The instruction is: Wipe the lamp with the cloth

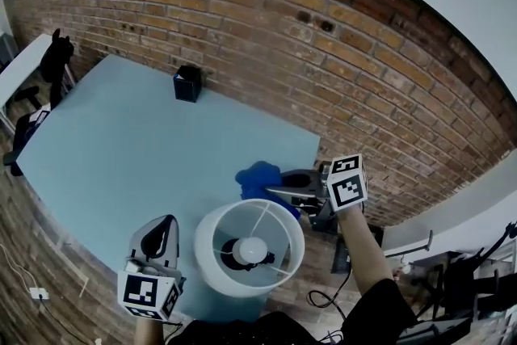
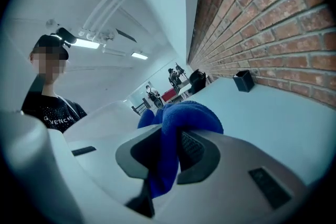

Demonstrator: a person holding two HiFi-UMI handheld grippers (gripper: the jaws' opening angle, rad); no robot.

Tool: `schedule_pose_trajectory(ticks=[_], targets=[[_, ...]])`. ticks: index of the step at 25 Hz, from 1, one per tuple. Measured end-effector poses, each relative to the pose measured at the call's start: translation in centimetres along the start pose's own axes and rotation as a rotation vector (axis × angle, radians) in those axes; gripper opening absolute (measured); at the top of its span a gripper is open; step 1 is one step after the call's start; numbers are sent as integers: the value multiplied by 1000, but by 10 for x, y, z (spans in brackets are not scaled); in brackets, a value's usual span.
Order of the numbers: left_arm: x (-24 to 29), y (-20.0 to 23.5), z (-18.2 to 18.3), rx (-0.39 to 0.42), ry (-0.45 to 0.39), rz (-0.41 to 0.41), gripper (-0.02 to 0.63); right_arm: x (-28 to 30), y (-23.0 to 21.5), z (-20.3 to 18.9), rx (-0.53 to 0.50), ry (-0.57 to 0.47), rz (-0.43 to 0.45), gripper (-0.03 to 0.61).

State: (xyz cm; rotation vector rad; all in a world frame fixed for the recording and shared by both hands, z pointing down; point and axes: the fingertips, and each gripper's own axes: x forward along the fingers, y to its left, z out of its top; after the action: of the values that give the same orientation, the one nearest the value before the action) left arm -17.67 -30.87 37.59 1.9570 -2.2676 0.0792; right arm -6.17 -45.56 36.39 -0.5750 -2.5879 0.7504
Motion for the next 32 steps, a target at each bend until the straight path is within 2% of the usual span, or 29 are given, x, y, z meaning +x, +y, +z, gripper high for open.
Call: schedule_pose_trajectory(ticks=[2, 5, 7, 8, 11, 15, 18, 20, 21, 23, 27, 32], targets=[[4, 3, -4, -5, 12, 3, 8, 3, -16, -11, 15, 36, -7, 61], [13, 9, -2, -7, 10, 10, 8, 6, -45, -28, 16, 138, -72, 61], [19, 10, 4, 10, 4, 9, 8, 7, -53, -24, 2, 175, -83, 61], [21, 10, 6, 15, 7, 9, 9, 7, -49, -14, -19, 174, -60, 61], [23, 11, 16, 19, -9, 20, 8, 14, -7, 38, -152, 147, 115, 61], [19, 6, 25, 18, -34, 22, 8, 22, 73, 98, -294, 143, 472, 61], [14, 2, 28, 17, -46, 30, 8, 31, 114, 111, -308, 184, 716, 61], [8, 2, 26, 9, -44, 39, 8, 42, 126, 100, -289, 263, 831, 61], [6, 3, 25, 3, -41, 45, 8, 50, 126, 90, -274, 313, 854, 61], [0, 4, 21, -11, -29, 54, 8, 70, 115, 68, -228, 398, 844, 61], [-6, 7, 12, -13, -12, 68, 8, 99, 96, 42, -134, 458, 845, 61], [-2, 8, 3, 9, 1, 77, 9, 119, 65, 14, -161, 512, 759, 61]])
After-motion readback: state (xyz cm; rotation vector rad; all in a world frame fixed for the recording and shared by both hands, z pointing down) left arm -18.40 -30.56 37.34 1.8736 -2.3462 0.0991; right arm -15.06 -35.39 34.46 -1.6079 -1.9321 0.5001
